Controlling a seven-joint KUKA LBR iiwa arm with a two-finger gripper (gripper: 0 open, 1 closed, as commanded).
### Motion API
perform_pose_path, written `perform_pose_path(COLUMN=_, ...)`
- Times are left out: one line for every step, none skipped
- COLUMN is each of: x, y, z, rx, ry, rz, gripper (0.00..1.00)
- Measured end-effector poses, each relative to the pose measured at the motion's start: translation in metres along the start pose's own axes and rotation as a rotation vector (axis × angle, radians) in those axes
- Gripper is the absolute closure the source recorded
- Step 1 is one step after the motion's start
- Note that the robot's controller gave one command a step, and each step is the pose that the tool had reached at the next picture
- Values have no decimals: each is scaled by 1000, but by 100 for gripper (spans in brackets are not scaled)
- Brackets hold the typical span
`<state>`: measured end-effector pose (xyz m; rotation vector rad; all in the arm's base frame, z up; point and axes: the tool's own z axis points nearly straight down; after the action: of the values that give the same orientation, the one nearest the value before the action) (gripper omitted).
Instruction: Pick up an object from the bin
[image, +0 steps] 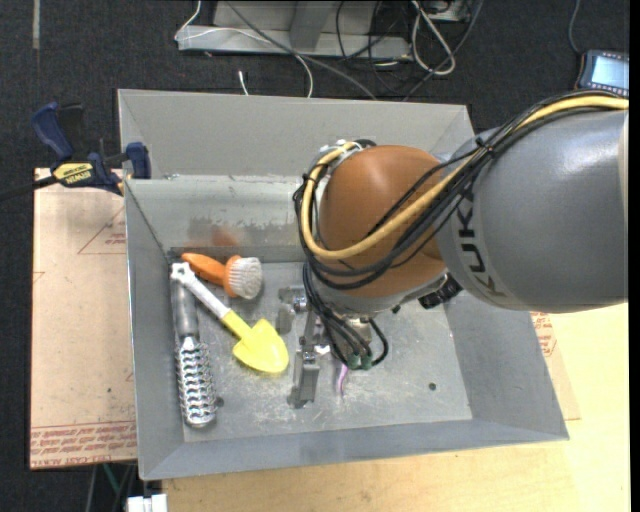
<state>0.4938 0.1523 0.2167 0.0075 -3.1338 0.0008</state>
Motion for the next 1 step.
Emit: perform_pose_path(x=-2, y=-1, z=-4, rx=-1, ry=-7, rz=6, gripper=0)
